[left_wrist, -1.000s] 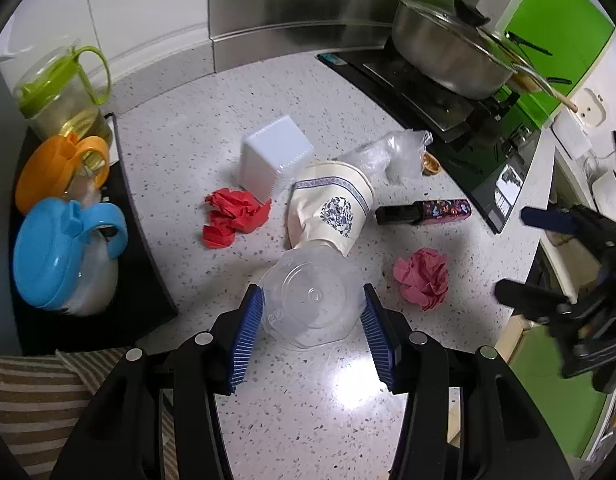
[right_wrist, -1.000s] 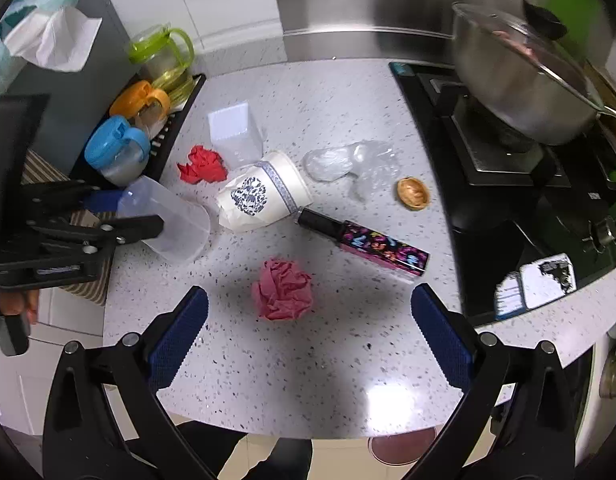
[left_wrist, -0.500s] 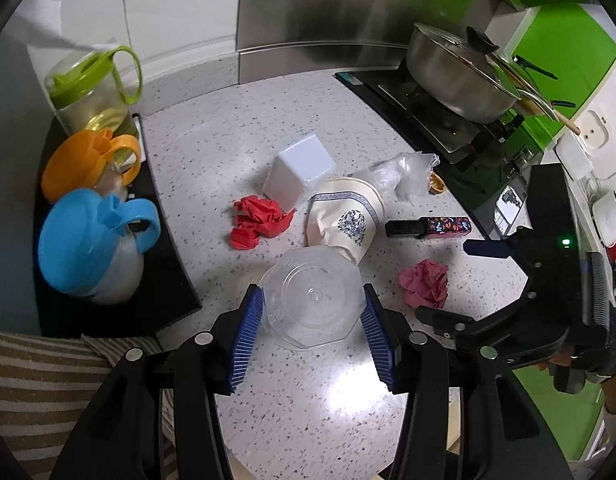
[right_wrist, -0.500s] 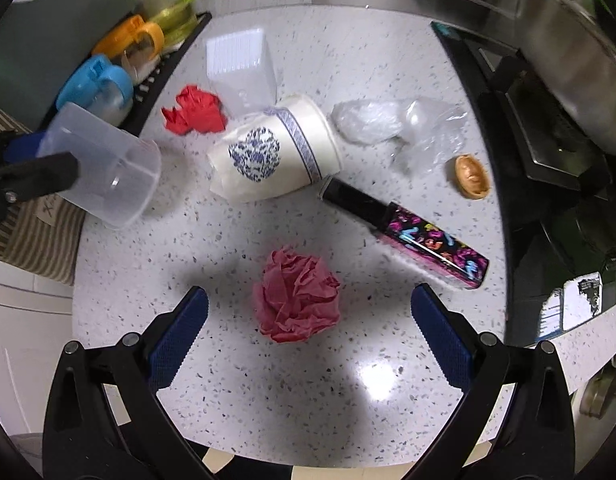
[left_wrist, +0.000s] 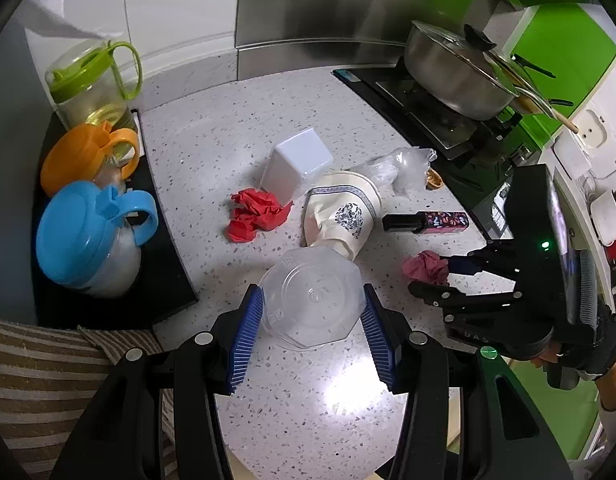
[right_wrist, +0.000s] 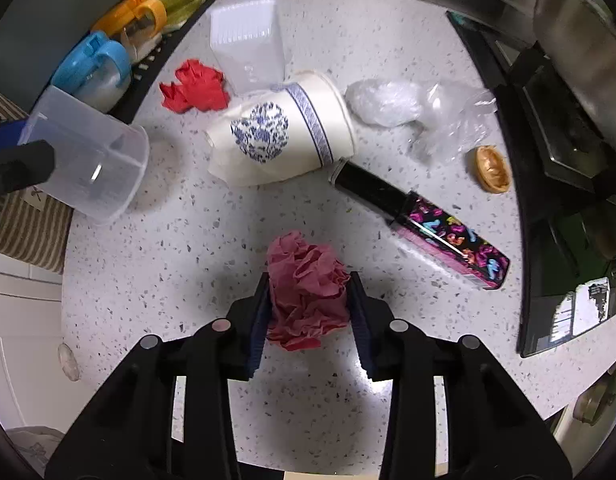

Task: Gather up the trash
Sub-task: 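Grasp the clear plastic cup with the left gripper while the right gripper grasps the pink crumpled paper, then carry the cup and pink paper with both grippers over the wastebasket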

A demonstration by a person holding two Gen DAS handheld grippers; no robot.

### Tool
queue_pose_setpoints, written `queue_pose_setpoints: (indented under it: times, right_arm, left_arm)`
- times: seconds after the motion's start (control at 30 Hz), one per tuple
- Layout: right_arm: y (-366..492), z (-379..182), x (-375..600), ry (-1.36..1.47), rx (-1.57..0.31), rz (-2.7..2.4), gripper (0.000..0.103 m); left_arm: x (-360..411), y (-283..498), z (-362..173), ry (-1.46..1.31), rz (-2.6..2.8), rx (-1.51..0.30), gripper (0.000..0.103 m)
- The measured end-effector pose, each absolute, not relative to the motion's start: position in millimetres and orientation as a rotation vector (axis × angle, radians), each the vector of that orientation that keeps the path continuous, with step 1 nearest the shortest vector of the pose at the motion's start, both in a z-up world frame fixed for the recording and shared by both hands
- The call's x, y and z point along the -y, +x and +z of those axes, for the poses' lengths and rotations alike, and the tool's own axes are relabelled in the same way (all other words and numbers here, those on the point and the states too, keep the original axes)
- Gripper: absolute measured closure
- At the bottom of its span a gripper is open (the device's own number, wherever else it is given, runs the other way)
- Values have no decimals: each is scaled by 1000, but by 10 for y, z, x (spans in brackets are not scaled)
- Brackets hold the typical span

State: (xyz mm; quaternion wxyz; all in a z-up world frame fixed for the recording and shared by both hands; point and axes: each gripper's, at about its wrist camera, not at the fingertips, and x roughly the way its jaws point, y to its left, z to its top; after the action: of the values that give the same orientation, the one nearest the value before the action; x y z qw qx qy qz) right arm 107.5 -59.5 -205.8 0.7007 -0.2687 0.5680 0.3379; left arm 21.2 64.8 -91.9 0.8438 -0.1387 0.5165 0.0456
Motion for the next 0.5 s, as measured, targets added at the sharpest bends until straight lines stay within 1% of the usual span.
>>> queue_pose_setpoints:
  times: [0.2, 0.4, 0.5]
  right_arm:
    - [1029, -1596, 774, -462, -1199, 729, 67]
    - [821, -936, 1174, -304, -1080, 626, 66]
    - [701, -717, 1428, -242, -1034, 560, 66]
  left_arm:
    - [-577, 231, -800, -256, 48, -1077, 54]
    - [-403, 259, -579, -177, -53, -1042, 54]
    - [-264, 281, -463, -127, -123, -1027, 54]
